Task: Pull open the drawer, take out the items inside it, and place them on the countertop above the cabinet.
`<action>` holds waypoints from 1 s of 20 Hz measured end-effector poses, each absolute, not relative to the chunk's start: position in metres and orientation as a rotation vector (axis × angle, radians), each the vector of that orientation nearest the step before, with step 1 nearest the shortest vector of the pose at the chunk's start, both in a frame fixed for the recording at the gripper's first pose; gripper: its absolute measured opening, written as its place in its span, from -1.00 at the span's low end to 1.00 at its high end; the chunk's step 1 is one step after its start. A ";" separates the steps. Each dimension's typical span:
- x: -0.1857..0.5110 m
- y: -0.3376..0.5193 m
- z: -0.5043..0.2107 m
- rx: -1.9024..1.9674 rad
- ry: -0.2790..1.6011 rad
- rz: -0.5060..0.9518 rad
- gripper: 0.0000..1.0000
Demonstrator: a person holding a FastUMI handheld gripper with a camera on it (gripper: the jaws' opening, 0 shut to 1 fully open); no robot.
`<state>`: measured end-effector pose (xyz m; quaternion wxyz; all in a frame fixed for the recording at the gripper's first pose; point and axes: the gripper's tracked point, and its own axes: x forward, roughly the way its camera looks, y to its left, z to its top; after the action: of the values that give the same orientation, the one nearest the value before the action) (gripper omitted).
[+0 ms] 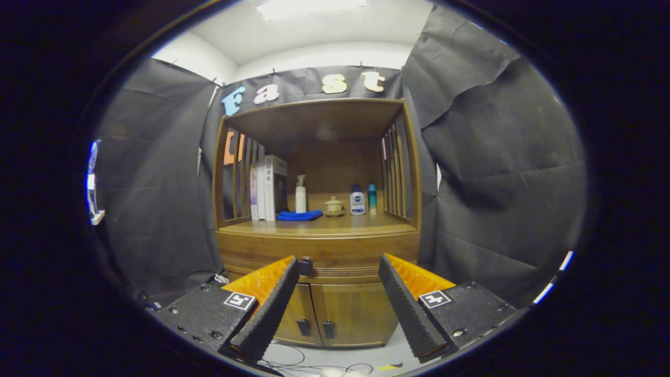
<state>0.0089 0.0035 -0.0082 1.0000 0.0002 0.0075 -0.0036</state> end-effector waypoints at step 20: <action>0.184 0.066 -0.098 -0.035 0.138 -0.008 0.98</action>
<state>0.1835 0.0658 -0.0983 0.9975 -0.0174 0.0690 -0.0038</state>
